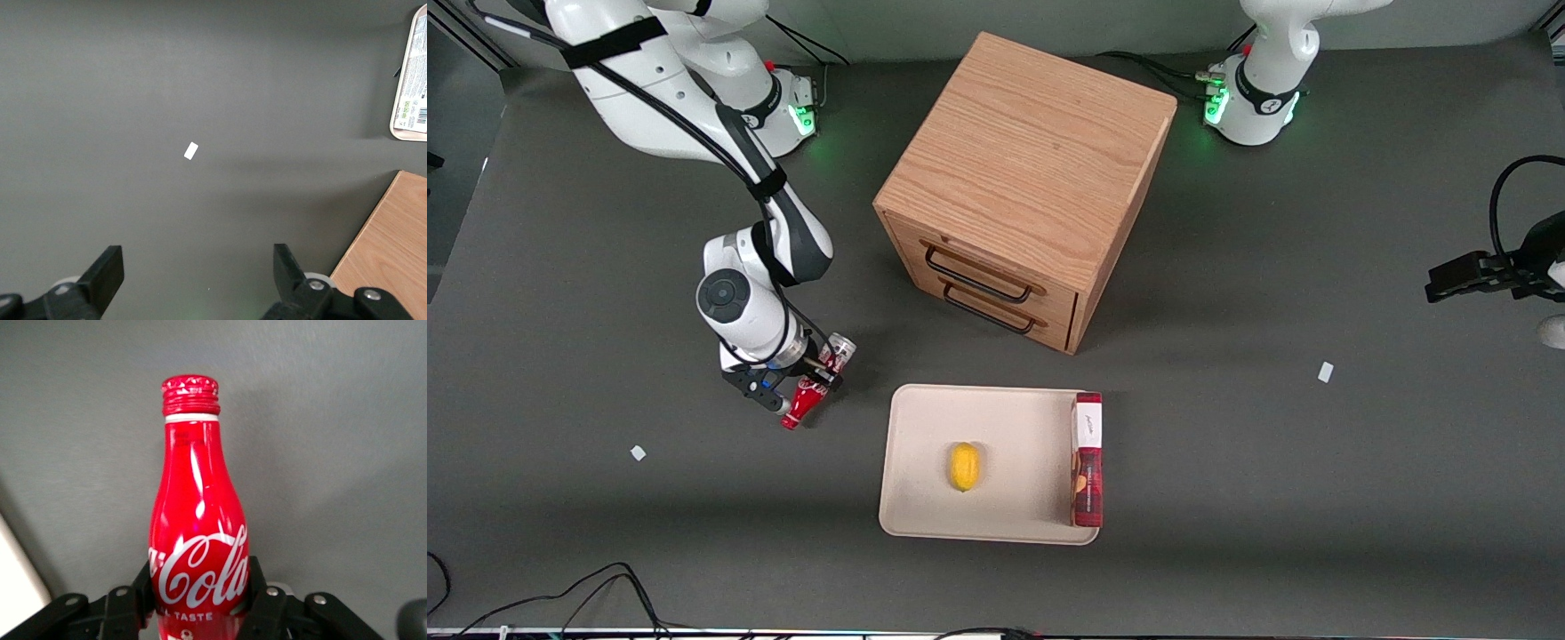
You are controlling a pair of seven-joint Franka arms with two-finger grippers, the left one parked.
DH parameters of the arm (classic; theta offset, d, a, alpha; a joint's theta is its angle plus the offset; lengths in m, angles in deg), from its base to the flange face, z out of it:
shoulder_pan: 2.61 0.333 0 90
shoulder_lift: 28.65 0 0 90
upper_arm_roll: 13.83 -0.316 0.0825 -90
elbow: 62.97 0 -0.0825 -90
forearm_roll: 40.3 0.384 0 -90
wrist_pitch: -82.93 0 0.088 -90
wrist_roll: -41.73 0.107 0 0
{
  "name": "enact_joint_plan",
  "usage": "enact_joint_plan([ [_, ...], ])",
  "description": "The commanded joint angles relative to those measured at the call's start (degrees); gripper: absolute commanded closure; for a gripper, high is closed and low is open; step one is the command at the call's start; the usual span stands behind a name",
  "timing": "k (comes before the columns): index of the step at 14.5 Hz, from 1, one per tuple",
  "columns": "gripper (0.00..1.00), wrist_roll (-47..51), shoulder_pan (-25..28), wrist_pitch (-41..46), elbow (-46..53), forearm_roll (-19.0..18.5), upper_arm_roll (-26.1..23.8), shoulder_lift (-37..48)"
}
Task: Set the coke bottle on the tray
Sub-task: 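Close the right gripper around the bottle's body, then lift the bottle and carry it over the white tray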
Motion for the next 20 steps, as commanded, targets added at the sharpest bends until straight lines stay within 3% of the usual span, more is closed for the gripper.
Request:
enact_joint_plan([
  [1, 1.0, -5.6, -0.8, 12.4, 8.6, 0.4, -0.1, 3.0],
  [5, 1.0, -13.3, -0.5, 25.8, 24.3, -0.1, 0.0, 0.9],
  [10, 1.0, -17.3, 1.4, 30.5, 41.4, -3.0, -1.1, -5.7],
  [15, 0.92, -19.5, 1.6, 28.1, 54.5, -3.3, -6.2, -17.9],
  [20, 0.87, -19.8, 3.2, 13.9, 54.4, -3.2, -6.3, -27.9],
])
